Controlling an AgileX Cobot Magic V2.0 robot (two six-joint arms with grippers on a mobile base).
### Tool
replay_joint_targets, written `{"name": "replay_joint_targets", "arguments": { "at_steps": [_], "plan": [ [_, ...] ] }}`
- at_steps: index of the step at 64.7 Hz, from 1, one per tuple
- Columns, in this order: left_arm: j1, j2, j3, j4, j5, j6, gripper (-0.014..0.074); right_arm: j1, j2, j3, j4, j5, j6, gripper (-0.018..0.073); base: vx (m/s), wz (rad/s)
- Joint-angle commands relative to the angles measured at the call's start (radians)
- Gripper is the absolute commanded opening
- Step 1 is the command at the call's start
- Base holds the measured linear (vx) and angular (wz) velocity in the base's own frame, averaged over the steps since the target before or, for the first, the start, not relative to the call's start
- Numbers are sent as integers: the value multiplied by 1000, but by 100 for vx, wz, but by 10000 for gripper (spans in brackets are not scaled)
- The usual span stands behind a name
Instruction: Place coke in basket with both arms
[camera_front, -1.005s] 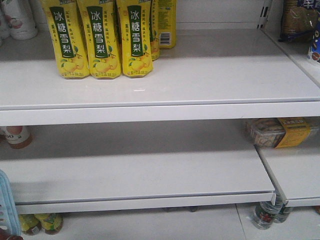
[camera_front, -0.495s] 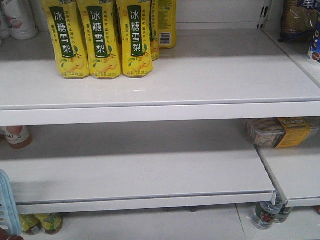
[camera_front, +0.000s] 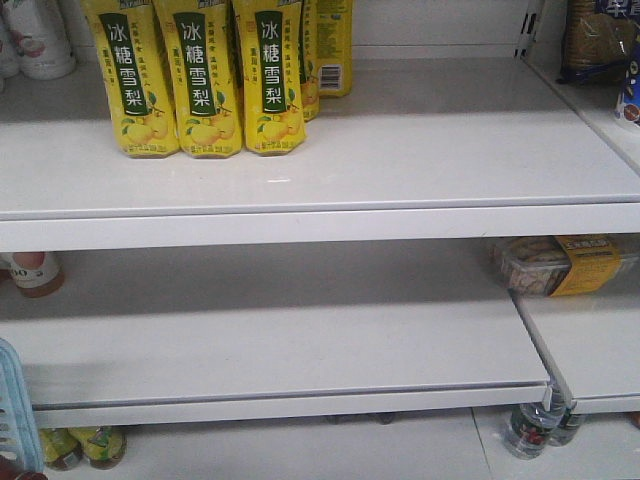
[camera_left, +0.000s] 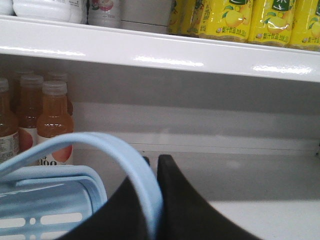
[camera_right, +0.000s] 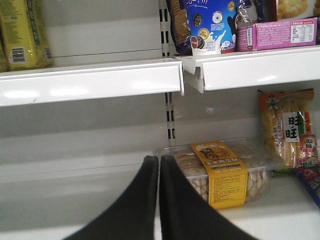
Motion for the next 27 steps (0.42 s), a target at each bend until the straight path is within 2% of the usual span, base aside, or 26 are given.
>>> {"name": "replay_joint_targets", "arguments": {
  "at_steps": [1, 27],
  "plan": [
    [1, -21, 3, 24, -156, 40, -6, -8, -18, 11, -3, -77, -5, -6, 0, 0],
    [1, -21, 3, 24, -156, 40, -6, -8, -18, 11, -4, -77, -5, -6, 0, 0]
  ]
}}
